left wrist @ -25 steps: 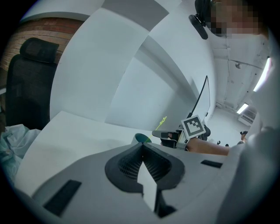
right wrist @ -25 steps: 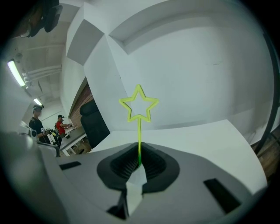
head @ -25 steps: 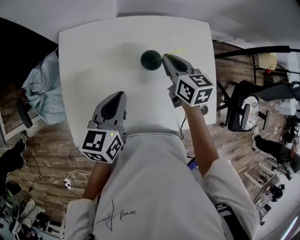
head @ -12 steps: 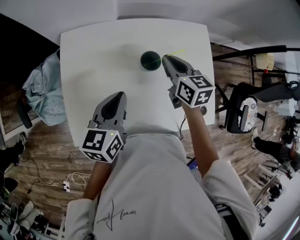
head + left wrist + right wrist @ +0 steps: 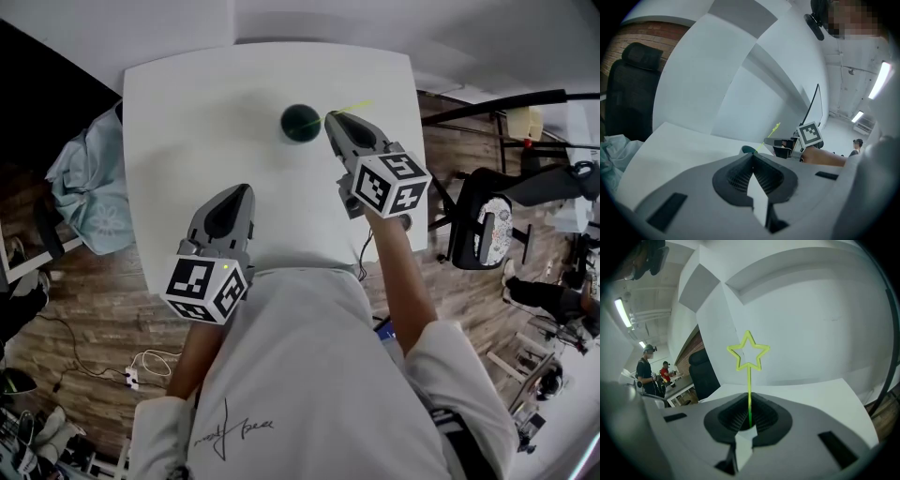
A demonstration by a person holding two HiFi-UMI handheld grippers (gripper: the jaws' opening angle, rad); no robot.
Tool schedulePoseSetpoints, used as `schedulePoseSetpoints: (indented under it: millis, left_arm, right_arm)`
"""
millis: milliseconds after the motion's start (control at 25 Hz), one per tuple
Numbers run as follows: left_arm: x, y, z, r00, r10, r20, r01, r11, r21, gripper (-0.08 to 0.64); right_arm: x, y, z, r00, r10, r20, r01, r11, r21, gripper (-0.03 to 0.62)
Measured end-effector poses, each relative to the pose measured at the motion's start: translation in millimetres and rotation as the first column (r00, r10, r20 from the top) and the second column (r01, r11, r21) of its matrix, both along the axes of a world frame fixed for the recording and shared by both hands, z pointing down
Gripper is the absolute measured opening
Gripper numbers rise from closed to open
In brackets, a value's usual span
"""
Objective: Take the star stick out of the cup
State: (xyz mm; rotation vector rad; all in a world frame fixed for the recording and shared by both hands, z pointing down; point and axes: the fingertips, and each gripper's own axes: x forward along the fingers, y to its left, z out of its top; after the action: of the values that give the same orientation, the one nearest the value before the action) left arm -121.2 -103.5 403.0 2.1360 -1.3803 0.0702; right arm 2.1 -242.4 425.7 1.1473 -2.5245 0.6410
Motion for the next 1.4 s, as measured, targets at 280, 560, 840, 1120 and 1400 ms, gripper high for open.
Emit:
schedulePoseSetpoints:
  millis: [280, 560, 840, 1120, 1400]
  left_arm:
    - [2.1, 4.2, -4.0, 1.0, 0.005, -0.001, -0.005, 1.0, 0.014, 0.008]
    - [5.0, 6.2, -7.2, 1.0, 0.015, -0.003, -0.015, 1.0, 0.025, 0.008]
    - [6.6, 8.9, -7.5, 1.0, 0.028, -0.006, -0.028, 0.999, 0.03, 0.008]
    - [6.5, 12.7, -8.9, 0.999, 0.032, -0.008, -0.032, 0.999, 0.041, 0.008]
    - [6.4, 13.2, -9.7, 0.999, 0.034, -0.008, -0.033, 0.998, 0.045, 0.008]
  right_arm:
    - [2.0, 5.7, -11.0, 1.0, 0.002, -0.003, -0.002, 1.0, 0.023, 0.026]
    - [5.1, 11.5, -24.7, 1.0, 0.003, 0.003, -0.003, 0.999, 0.048, 0.026]
    - [7.7, 17.5, -32.3, 1.0, 0.009, 0.006, -0.009, 0.998, 0.067, 0.026]
    - [5.6, 24.9, -42.7, 1.0, 0.006, 0.012, -0.007, 0.996, 0.091, 0.026]
    - [7.2, 28.6, -49.8, 1.0, 0.008, 0.014, -0.009, 0.995, 0.101, 0.026]
